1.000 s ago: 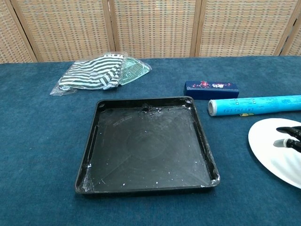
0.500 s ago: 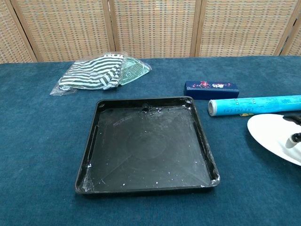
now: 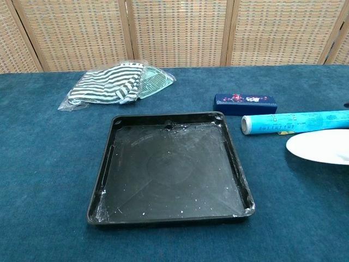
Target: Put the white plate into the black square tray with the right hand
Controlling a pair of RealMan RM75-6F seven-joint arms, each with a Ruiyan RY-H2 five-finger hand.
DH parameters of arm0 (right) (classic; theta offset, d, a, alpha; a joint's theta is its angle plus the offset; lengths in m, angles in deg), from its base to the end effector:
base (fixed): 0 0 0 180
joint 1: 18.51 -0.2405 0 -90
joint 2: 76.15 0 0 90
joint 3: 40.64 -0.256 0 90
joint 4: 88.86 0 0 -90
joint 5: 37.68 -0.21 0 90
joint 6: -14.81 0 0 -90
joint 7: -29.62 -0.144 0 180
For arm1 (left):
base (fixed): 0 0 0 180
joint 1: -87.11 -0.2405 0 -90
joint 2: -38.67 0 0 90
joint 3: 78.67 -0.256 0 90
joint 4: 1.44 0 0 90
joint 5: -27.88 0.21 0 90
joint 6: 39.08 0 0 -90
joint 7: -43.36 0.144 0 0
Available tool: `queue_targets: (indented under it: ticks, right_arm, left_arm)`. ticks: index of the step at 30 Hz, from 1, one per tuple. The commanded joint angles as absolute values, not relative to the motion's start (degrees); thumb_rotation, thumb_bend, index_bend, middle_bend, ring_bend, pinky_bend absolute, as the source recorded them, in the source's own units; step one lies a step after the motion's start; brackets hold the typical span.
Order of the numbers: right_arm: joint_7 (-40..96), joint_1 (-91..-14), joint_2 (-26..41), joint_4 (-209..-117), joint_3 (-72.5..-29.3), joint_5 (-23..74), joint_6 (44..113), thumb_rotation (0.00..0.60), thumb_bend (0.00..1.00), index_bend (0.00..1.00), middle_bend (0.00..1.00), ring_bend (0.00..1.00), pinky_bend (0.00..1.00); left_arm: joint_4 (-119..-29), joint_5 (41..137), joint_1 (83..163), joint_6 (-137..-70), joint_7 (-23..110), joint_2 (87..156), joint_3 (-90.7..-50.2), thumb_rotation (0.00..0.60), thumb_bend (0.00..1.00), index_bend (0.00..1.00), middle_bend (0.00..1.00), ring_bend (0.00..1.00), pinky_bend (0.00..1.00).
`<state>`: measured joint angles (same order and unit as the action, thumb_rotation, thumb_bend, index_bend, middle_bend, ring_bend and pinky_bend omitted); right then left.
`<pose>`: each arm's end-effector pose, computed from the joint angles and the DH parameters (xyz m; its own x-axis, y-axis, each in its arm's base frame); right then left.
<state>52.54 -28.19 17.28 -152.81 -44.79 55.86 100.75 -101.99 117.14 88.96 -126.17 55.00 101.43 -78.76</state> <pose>-0.3015 -0.2113 0.0294 0.7046 0.1266 0.6983 -0.6829 -0.1467 0.7156 -0.2871 0.1528 0.1499 0.4750 0.0386 0.8791 0.8800 -0.0260 -0.4743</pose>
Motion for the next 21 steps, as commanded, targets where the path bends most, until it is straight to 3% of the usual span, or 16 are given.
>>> queue_targets:
  ticks: [1, 12, 17, 21]
  right_arm:
    - [52.04, -28.80, 15.34, -153.24, -46.36, 57.24, 104.46, 0.600, 0.45, 0.65, 0.06, 0.00, 0.09]
    - [51.37, -31.14, 4.39, -164.47, -47.99, 65.90, 112.63, 0.600, 0.45, 0.66, 0.08, 0.00, 0.10]
    - [52.89, -36.43, 1.20, -170.64, -48.59, 71.44, 108.78, 0.600, 0.45, 0.66, 0.08, 0.00, 0.10]
    - [48.78, -43.71, 0.49, -169.98, -48.79, 77.12, 103.45, 0.600, 0.45, 0.66, 0.09, 0.00, 0.10]
  left_arm:
    - [-102.00, 117.13, 88.94, -126.25, 55.01, 101.45, -78.74, 0.600, 0.00, 0.00, 0.00, 0.00, 0.00]
    - [-102.18, 116.84, 89.06, -125.99, 55.21, 101.51, -78.73, 0.600, 0.00, 0.00, 0.00, 0.00, 0.00]
    - [-102.05, 116.37, 89.11, -126.05, 55.04, 101.41, -78.42, 0.600, 0.00, 0.00, 0.00, 0.00, 0.00]
    - [-101.86, 115.60, 89.42, -125.62, 55.13, 101.58, -78.02, 0.600, 0.00, 0.00, 0.00, 0.00, 0.00]
